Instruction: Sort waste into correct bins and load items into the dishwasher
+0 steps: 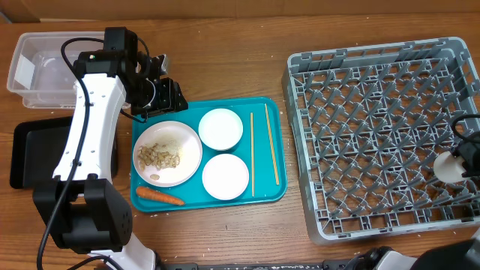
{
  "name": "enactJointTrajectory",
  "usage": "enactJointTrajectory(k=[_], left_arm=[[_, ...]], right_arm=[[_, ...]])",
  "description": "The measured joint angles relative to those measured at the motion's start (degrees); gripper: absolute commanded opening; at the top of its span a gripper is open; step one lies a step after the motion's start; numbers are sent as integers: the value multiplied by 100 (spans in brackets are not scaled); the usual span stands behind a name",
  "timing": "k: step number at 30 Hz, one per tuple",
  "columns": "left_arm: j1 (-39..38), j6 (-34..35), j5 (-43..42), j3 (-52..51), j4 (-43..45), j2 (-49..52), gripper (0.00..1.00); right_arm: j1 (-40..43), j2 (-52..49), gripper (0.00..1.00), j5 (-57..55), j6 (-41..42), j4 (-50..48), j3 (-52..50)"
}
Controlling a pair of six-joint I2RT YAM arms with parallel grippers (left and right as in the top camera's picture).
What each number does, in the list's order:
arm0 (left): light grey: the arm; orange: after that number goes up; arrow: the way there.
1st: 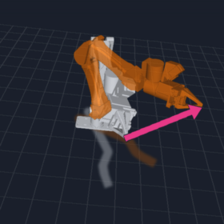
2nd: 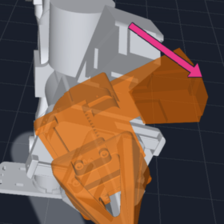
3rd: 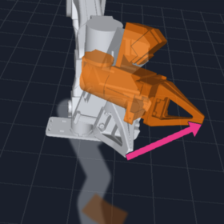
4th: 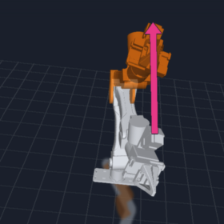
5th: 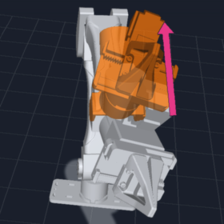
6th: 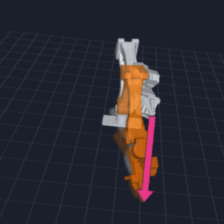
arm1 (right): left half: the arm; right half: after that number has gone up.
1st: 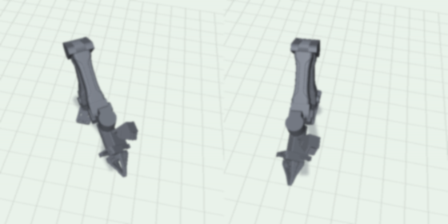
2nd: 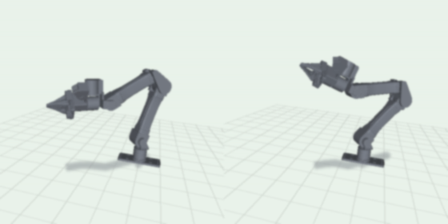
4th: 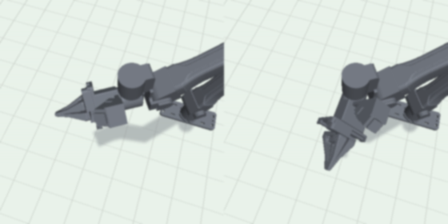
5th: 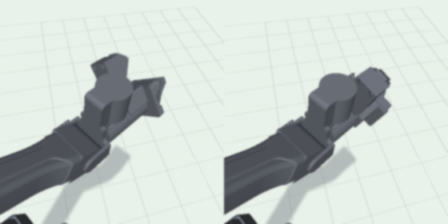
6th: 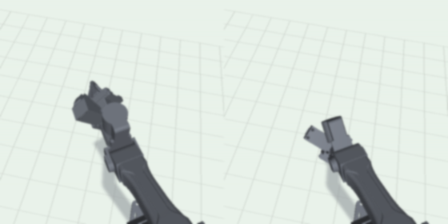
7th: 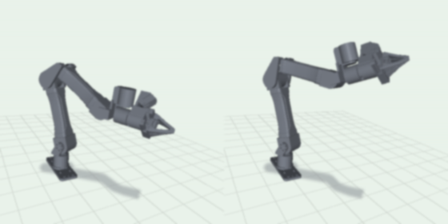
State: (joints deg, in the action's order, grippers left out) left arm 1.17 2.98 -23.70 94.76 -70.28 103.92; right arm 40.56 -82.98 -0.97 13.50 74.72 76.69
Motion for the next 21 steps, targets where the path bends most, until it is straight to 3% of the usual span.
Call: enactJointTrajectory(k=[5, 11, 21], left_arm=[[0, -2, 0, 0, 0, 0, 54], [0, -2, 0, 0, 0, 0, 54], [0, 0, 0, 0, 0, 0, 55]], right_arm=[[2, -221, 41, -11, 0, 122, -20], [2, -306, 73, -13, 2, 138, -20], [2, -306, 78, -52, 15, 140, -20]])
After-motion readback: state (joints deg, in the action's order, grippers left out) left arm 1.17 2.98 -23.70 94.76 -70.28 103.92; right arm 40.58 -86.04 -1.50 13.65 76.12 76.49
